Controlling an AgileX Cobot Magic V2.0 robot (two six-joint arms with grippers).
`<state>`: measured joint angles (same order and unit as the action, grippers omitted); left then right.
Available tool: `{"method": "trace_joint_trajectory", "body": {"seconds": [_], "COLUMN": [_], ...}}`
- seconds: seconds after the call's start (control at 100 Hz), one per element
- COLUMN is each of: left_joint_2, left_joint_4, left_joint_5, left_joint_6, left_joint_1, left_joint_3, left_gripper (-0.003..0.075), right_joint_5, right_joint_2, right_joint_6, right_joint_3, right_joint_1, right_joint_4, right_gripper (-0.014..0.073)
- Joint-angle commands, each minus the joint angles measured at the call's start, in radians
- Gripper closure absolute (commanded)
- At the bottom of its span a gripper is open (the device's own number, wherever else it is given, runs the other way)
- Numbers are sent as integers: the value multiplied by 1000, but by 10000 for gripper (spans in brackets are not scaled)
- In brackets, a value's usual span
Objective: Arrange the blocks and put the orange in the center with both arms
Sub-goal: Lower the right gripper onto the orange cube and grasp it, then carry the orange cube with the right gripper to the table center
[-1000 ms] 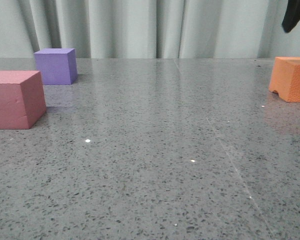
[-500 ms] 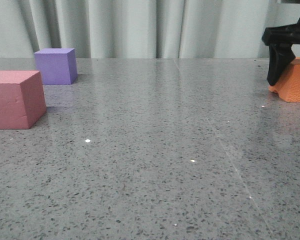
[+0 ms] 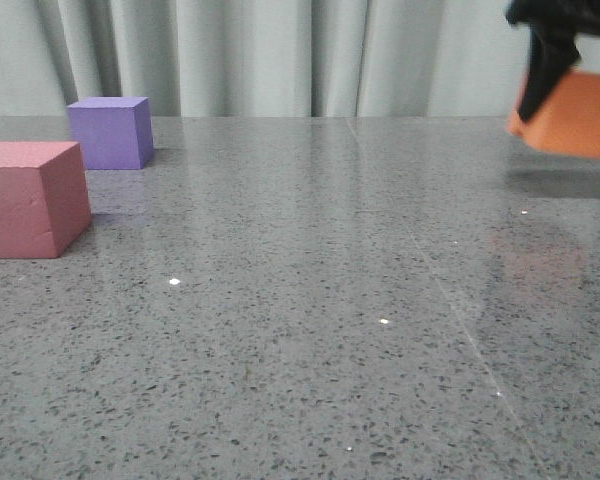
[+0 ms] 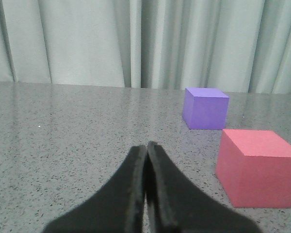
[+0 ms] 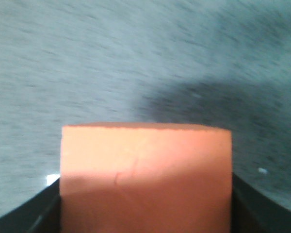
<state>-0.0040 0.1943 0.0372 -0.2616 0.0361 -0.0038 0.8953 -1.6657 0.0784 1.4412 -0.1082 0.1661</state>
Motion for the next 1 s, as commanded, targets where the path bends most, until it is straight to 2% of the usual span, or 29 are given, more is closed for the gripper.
{"method": "trace_joint_trajectory", "body": {"seconds": [0.0, 0.36, 0.64, 0.77, 0.99], "left_joint_2": [-33, -33, -33, -33, -33], "left_joint_4": [-7, -7, -7, -7, -7], "left_joint_5": [-71, -71, -71, -71, -71], "left_joint_6": [0, 0, 0, 0, 0], "left_joint_1": [-1, -1, -1, -1, -1], "left_joint_3": [52, 52, 52, 52, 52], "left_gripper": [730, 730, 730, 730, 730], "right_joint_5": [-1, -111, -58, -49, -44], "right_joint_2": [56, -55, -210, -248, -281], "right_joint_6": [-6, 155, 409, 509, 518], "right_joint_3": [86, 238, 362, 371, 371], "right_joint_1": [-64, -324, -467, -510, -525], "right_joint_4": [45, 29, -199, -278, -282], "right_gripper": [473, 473, 473, 473, 473]}}
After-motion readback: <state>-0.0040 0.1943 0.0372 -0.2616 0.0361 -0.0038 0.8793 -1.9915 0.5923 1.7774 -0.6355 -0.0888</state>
